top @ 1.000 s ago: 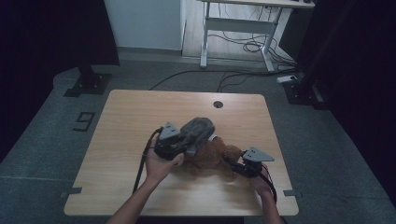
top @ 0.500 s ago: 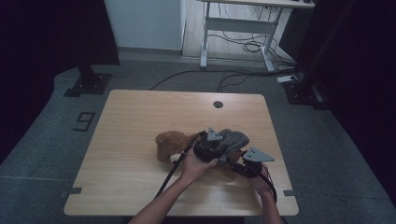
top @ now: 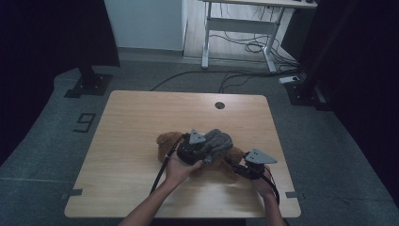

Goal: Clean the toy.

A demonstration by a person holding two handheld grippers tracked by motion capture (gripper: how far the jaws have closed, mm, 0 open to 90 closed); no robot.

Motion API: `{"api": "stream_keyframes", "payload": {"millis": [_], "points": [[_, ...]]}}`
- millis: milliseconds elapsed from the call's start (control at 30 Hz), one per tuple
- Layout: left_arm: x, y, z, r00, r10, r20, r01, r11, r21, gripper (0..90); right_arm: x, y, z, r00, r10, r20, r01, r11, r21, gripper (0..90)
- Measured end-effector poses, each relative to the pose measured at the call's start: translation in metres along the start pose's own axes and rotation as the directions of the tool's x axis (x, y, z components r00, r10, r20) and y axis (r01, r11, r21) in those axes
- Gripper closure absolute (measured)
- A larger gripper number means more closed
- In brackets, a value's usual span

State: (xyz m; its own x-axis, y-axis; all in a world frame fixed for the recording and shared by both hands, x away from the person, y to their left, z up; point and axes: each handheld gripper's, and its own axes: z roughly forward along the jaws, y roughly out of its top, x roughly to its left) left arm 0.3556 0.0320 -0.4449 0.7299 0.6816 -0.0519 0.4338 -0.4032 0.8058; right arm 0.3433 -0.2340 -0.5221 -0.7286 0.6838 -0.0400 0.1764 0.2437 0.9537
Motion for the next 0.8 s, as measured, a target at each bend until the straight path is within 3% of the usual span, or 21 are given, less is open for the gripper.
{"api": "stream_keyframes", "payload": {"millis": [100, 233, 367, 467, 600, 633, 667, 733, 800], "points": [[0.006, -0.004, -0.007, 0.9999, -0.013, -0.007, 0.012, 0.9999, -0.01, 77.1, 0.0, 0.0, 0.0, 1.0, 0.0, 0.0, 0.0, 1.0, 0.0, 55.5], [0.025, -0.012, -0.023, 0.9979, -0.054, -0.037, 0.052, 0.9981, -0.031, 77.1, -0.001, -0.001, 0.0, 1.0, 0.001, -0.001, -0.001, 1.0, -0.002, 55.5], [0.049, -0.021, -0.039, 0.9914, -0.131, -0.002, 0.131, 0.9894, -0.063, 77.0, -0.001, -0.001, 0.0, 1.0, 0.002, -0.007, -0.002, 1.0, -0.006, 55.5], [0.057, -0.026, -0.049, 0.9893, -0.145, -0.008, 0.144, 0.9862, -0.081, 76.9, -0.001, -0.002, 0.0, 1.0, 0.004, -0.008, -0.004, 1.0, -0.005, 55.5], [0.069, -0.034, -0.062, 0.9861, -0.158, -0.05, 0.153, 0.9836, -0.095, 76.7, -0.001, -0.002, 0.0, 1.0, 0.005, -0.007, -0.005, 1.0, -0.005, 55.5], [0.072, -0.037, -0.064, 0.9842, -0.162, -0.07, 0.155, 0.9833, -0.094, 76.7, -0.001, -0.002, 0.0, 1.0, 0.005, -0.007, -0.005, 1.0, -0.005, 55.4], [0.079, -0.045, -0.065, 0.9799, -0.16, -0.118, 0.153, 0.9858, -0.07, 76.6, -0.001, -0.002, 0.0, 0.9999, 0.008, -0.007, -0.008, 1.0, -0.006, 55.4], [0.083, -0.051, -0.066, 0.9782, -0.163, -0.129, 0.156, 0.9858, -0.061, 76.6, -0.001, -0.002, 0.0, 0.9999, 0.009, -0.008, -0.009, 1.0, -0.006, 55.5], [0.091, -0.061, -0.068, 0.9742, -0.196, -0.112, 0.189, 0.9796, -0.068, 76.4, -0.002, -0.003, 0.0, 0.9999, 0.011, -0.011, -0.012, 1.0, -0.007, 55.4]]}}
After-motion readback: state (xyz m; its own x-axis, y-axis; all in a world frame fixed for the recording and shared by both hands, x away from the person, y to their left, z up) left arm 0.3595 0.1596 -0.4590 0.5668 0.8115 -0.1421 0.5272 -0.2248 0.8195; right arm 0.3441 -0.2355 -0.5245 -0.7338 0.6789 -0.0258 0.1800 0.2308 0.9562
